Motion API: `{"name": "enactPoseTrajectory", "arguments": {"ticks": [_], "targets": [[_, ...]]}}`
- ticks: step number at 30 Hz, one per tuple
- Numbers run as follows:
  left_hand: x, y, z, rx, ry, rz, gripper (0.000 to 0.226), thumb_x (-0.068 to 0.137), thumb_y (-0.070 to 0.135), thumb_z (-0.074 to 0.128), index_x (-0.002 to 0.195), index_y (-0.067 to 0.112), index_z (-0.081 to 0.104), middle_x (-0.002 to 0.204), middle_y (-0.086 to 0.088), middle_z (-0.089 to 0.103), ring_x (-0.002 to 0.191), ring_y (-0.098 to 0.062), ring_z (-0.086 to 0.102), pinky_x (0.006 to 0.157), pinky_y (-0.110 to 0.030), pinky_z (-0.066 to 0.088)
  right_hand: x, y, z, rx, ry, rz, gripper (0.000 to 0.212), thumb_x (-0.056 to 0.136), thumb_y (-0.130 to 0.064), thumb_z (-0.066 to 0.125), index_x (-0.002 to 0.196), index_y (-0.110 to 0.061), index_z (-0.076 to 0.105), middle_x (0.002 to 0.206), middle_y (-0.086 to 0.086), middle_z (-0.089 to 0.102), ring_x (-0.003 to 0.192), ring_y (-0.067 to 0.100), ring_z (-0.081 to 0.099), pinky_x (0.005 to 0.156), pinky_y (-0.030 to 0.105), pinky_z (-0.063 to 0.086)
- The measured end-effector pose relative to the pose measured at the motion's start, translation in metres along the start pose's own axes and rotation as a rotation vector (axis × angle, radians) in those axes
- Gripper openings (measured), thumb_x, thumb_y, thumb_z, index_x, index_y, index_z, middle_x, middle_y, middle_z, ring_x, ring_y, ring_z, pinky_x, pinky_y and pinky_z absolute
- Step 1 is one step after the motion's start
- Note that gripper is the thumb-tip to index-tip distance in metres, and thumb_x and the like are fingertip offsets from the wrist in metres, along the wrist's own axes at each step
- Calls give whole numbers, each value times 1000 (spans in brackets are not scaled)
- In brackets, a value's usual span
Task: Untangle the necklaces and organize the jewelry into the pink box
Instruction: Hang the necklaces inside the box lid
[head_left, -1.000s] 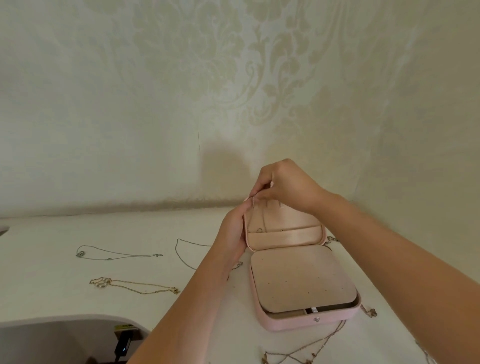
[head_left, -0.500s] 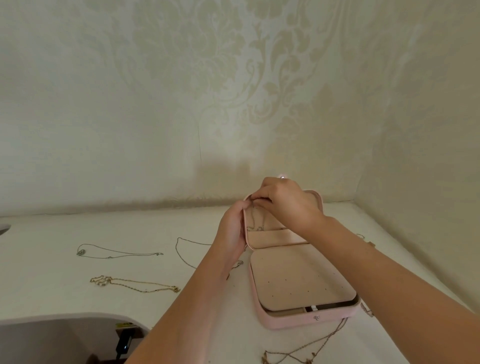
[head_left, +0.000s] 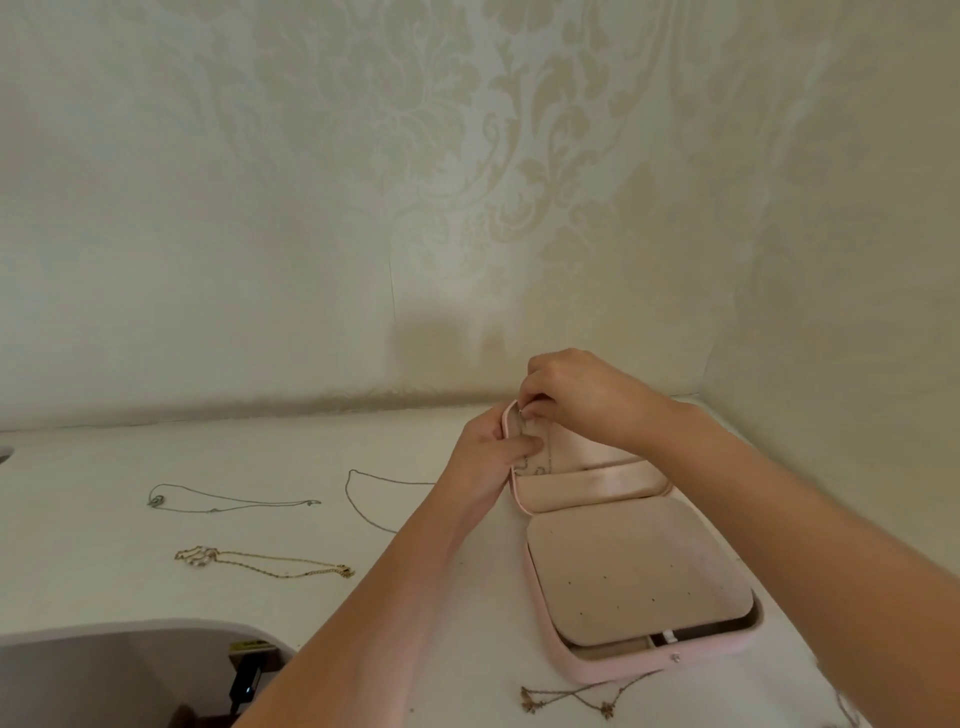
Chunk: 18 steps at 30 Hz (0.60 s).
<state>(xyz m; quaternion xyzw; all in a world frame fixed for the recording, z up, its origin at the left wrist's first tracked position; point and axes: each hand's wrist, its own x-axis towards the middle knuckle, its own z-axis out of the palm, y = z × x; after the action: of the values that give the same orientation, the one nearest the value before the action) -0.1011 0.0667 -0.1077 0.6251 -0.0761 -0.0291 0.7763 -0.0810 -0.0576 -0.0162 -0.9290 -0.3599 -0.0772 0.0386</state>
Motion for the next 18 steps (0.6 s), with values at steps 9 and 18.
{"name": "enactPoseTrajectory", "arguments": {"ticks": [9, 18], "targets": [[0, 10, -4, -104, -7, -12, 35, 79, -19, 47, 91, 8, 66, 71, -3, 63, 70, -16, 60, 62, -23, 48, -4, 5, 10, 154, 275, -26, 4, 83, -14, 68, 85, -10, 67, 81, 1, 66, 72, 15, 58, 66, 25, 43], [-2, 11, -3, -156, -35, 12, 43, 80, -18, 46, 78, 17, 71, 76, -4, 65, 73, -15, 62, 66, -23, 48, -6, 4, 32, 155, 575, -140, 8, 76, -17, 68, 72, -10, 69, 71, 0, 64, 57, 15, 57, 57, 26, 42]]}}
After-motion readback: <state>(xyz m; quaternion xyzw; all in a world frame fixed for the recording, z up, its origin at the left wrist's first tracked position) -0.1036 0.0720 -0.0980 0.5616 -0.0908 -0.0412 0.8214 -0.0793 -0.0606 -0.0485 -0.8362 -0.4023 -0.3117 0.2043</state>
